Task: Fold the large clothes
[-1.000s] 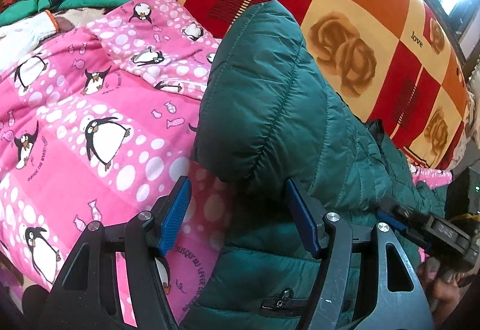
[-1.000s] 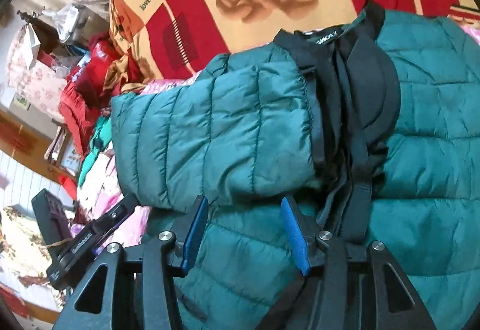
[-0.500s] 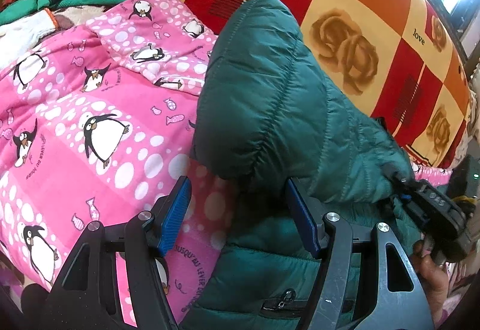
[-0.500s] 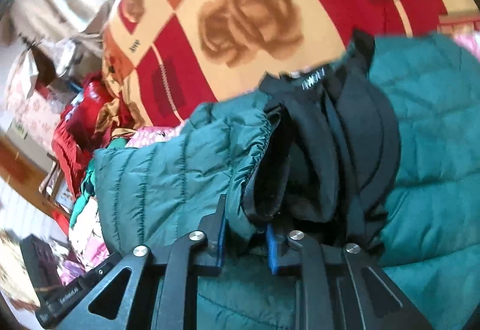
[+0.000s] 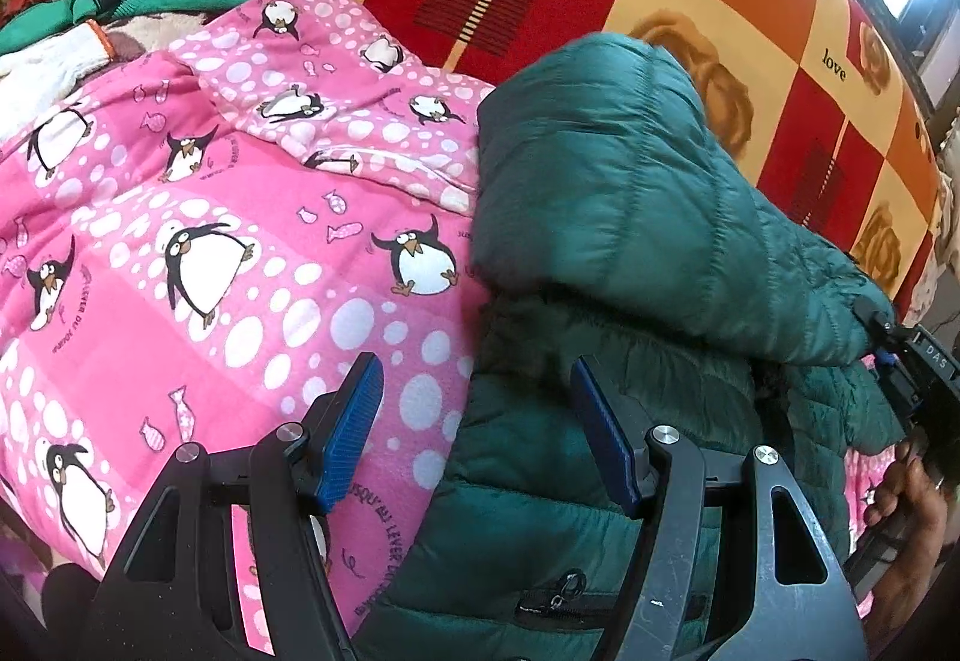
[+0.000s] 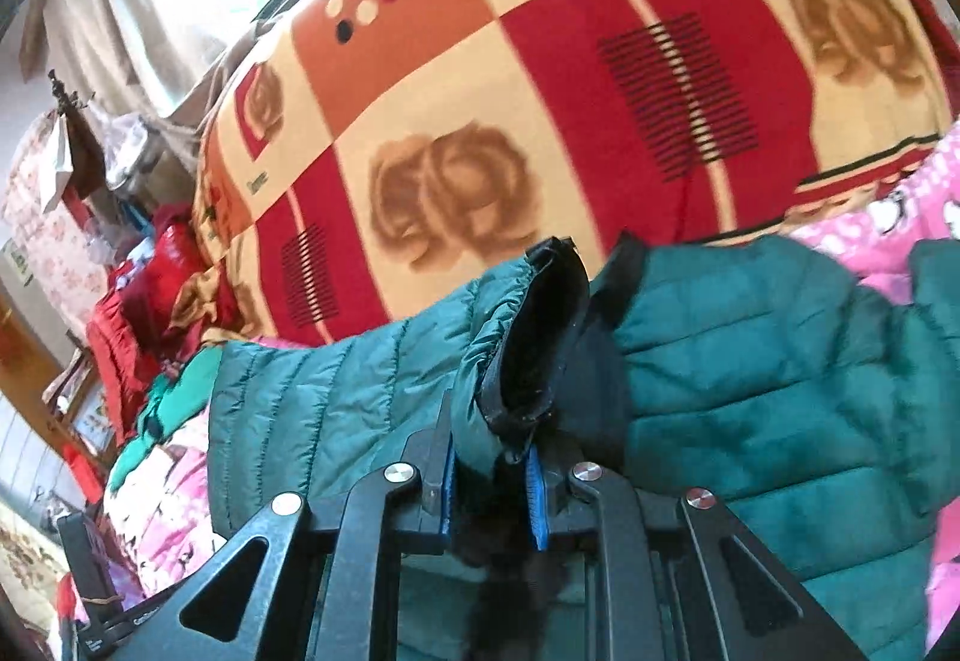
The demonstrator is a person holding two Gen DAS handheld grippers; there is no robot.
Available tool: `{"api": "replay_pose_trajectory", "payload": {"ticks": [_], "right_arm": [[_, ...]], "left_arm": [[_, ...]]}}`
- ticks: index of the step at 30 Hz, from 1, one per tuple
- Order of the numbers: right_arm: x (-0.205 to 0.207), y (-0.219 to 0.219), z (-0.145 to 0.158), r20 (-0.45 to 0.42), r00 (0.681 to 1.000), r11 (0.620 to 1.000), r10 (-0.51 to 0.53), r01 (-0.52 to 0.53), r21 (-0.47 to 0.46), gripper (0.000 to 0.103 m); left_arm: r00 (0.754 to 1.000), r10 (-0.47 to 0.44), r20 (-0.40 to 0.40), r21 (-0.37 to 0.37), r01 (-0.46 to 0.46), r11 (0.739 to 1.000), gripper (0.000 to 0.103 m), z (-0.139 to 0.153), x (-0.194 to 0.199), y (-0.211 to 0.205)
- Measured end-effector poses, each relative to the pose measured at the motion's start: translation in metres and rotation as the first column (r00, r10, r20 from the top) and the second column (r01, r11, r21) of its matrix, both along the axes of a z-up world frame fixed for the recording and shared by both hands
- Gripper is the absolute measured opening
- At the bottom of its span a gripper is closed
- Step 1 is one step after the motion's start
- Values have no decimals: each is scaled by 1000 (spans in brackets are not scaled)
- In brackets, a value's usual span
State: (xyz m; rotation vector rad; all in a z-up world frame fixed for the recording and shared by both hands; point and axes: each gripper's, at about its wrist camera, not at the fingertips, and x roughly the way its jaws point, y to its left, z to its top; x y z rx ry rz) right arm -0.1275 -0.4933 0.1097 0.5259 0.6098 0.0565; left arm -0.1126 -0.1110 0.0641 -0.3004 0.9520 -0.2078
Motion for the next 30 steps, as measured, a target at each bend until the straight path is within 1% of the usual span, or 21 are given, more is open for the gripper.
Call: {"api": "replay_pose_trajectory", "payload": {"ticks": [7,12,15,17,18,21,24,26,28,30], "right_arm": [[-10,-35,1,-5,997,997,-71,71,9,17],[-16,-51,15,26,995,994,-99,100,-33,17],[-17,-59,17,22,993,991,-120,121,-65,17],[-19,-67,16,18,991,990,-132,132,-42,17],[-19,-71,17,18,991,991,-135,135,-25,17],[-19,-74,23,33,991,991,-133,134,-14,17],[-22,-74,36,65,990,992,-122,123,-9,17],[-24,-74,45,87,989,993,-117,119,-11,16],[-27,-76,48,100,988,993,-118,120,-9,16],[-30,-78,45,98,988,993,-120,120,6,16]], "left_arm": [[1000,-32,-1,31,32,999,65,-1,0,-12],[999,-49,-7,54,49,997,65,-2,3,-20],[998,-55,-19,72,56,996,65,-6,7,-25],[998,-66,-22,87,68,994,65,-6,12,-30],[997,-71,-19,104,72,992,65,-5,16,-34],[997,-76,-13,155,77,985,65,-4,32,-46],[998,-56,-22,236,60,970,65,-6,54,-55],[999,-38,-25,263,44,964,65,-8,66,-57],[1000,-13,-20,244,17,970,65,-6,73,-51],[1000,18,2,202,-18,979,67,-3,72,-41]]}}
